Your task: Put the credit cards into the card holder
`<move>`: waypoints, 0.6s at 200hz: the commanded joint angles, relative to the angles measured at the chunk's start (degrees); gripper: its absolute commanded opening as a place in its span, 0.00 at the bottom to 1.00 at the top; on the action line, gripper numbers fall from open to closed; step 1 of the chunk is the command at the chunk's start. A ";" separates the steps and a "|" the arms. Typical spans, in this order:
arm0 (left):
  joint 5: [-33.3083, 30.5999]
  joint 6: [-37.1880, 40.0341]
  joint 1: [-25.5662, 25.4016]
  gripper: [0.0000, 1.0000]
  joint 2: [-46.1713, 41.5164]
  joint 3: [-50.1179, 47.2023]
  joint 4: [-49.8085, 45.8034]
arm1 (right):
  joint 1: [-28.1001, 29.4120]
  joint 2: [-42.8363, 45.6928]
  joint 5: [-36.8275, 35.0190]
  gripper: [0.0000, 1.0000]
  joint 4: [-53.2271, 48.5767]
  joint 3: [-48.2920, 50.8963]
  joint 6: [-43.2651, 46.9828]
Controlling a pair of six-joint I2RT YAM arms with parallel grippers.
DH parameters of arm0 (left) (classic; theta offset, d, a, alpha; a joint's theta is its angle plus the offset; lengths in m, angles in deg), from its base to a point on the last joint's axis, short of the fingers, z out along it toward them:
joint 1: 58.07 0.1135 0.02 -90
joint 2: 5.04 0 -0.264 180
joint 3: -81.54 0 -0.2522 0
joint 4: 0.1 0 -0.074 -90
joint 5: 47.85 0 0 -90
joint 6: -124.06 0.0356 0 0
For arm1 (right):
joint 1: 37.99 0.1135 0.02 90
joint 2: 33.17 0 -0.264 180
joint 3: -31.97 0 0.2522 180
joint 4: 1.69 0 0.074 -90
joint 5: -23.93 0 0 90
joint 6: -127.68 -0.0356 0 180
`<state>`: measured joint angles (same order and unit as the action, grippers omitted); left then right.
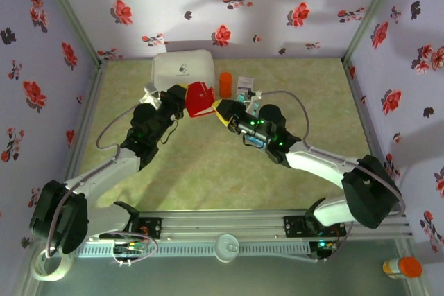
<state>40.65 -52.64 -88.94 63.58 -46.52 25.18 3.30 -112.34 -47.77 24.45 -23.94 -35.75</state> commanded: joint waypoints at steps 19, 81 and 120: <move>-0.83 -0.47 -0.38 0.00 0.52 -0.42 3.75 | 0.54 -1.38 1.50 0.57 5.22 -0.26 -1.96; -0.83 -0.41 -0.59 0.00 1.32 -0.86 4.28 | 0.60 -0.98 1.82 0.54 6.49 0.24 -2.68; -0.85 -0.32 -0.77 0.00 1.58 -0.68 4.55 | 0.71 -2.09 2.16 0.51 7.28 -0.06 -3.11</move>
<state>40.65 -52.64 -89.31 64.76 -46.63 26.08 3.63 -113.59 -46.52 28.50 -23.94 -37.96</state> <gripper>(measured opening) 0.104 0.519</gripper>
